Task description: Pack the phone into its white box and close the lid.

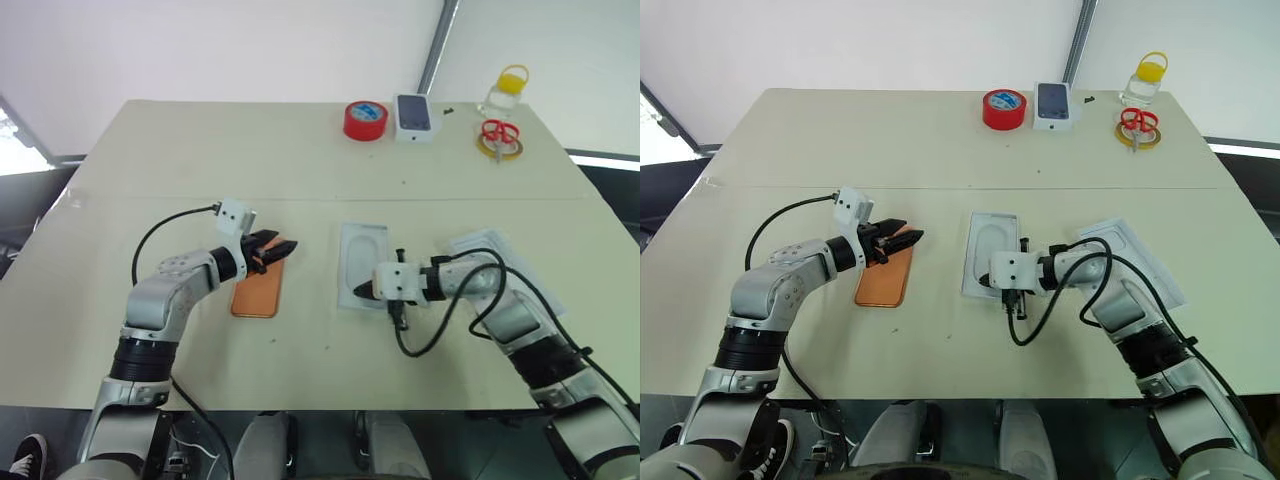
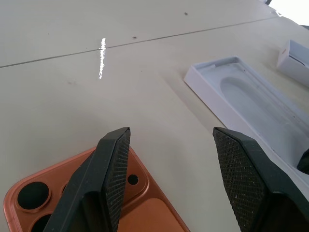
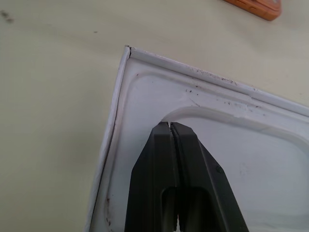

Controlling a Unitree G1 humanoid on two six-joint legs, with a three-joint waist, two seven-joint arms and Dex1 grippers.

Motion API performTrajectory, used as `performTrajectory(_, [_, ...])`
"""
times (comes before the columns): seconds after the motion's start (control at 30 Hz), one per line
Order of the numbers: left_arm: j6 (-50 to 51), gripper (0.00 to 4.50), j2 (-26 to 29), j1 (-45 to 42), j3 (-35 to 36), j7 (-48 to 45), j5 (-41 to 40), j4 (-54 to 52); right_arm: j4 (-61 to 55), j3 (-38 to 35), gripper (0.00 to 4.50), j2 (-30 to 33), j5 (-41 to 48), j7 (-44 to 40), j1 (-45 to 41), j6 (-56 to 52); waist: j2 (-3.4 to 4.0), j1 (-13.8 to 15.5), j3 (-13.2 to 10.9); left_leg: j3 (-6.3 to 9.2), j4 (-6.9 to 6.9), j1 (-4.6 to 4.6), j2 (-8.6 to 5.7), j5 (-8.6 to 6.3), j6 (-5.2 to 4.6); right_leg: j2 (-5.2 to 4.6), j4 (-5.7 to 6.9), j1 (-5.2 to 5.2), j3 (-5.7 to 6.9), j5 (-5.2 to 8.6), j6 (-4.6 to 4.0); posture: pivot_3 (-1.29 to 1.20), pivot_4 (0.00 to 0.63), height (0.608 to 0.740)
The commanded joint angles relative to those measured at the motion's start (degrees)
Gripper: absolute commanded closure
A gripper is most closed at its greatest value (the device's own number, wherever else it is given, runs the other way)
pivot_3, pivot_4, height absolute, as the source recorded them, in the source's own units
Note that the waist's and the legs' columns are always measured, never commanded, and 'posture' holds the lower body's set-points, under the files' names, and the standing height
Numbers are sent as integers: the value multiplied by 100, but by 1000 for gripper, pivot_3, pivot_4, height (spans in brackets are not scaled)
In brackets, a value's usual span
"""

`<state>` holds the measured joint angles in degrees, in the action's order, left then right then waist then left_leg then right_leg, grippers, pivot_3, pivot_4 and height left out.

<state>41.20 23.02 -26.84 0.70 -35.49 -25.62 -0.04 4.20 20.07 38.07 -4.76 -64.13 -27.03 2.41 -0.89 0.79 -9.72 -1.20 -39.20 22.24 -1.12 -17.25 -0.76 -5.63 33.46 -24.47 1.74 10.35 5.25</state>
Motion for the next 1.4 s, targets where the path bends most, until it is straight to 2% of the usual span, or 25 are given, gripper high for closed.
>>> performTrajectory(0.03, [-53, 1609, -35, -99, -16, -59, -7, -68, 152, 68, 4431, 222, -74, -234, 112, 220, 0, -2, 0, 0, 0, 0, -1, 0, 0, -1, 0, 0, 0, 0, 0, 0, 150, 740])
performTrajectory(0.27, [-10, 1609, 17, -98, -48, -31, 114, -48, 335, -47, 4431, 369, -24, -281, -2, 523, 0, 0, 0, 0, -1, 0, -1, 0, 0, -1, 0, 1, 0, 0, 0, 0, 150, 740])
performTrajectory(0.37, [479, 1609, 398, 116, -156, -394, -90, -498, 29, -433, 4431, -279, 714, 57, -216, 6, -3, -28, -2, 0, -1, -1, 1, 0, 0, -1, 1, 0, 0, 0, 0, 0, 150, 740])
performTrajectory(0.53, [1097, 1609, 722, 46, 803, -424, -773, -382, 148, -648, 4431, -1158, 764, 830, -691, -286, -2, -146, -6, 0, 3, 5, 9, 4, 7, 2, 33, -26, -2, -1, 1, 0, 150, 740])
performTrajectory(0.6, [1499, 1609, 963, -57, 1223, -434, -1060, -155, 439, -504, 4431, -1630, 513, 1333, -1006, -450, -3, -162, -6, 1, 3, 3, 9, 4, 7, 2, 45, -29, -1, 0, 0, 0, 150, 740])
performTrajectory(0.7, [1833, 1609, 1175, -78, 1457, -449, -1278, -54, 836, -245, 4431, -2033, 71, 1796, -1280, -374, -3, -168, -7, 0, 5, 4, 7, 5, 9, 3, 59, -40, -2, 2, -3, 0, 150, 740])
performTrajectory(0.83, [2725, 1609, 1497, 225, 1747, -512, -1597, 214, 1212, 500, 4431, -2706, -433, 1871, -1546, -546, -4, -193, -7, -1, 6, 4, 3, 6, 12, 1, 64, -39, -5, 4, -5, 0, 150, 740])
performTrajectory(0.97, [3114, 1609, 1527, 634, 1777, -466, -1722, 147, 1212, 1143, 4431, -2684, -848, 1438, -1526, -656, -4, -169, -8, 0, 6, 7, 3, 7, 13, 0, 73, -41, -5, 4, -5, 0, 150, 740])
performTrajectory(1.07, [3198, 1609, 1352, 746, 1713, -252, -1681, 236, 1143, 1428, 4431, -2557, -1129, 1284, -1512, -666, -9, -146, -4, 4, 2, 6, -2, 7, 15, -6, 64, -38, -3, 5, -7, 0, 150, 740])
performTrajectory(1.4, [3454, 1609, 806, 710, 1641, 168, -1732, 151, 1381, 1266, 4431, -2354, -1413, 1268, -1970, -733, -4, -131, 1, 7, 10, -32, -7, 9, 23, -11, 66, -7, -2, 5, -7, 0, 150, 740])
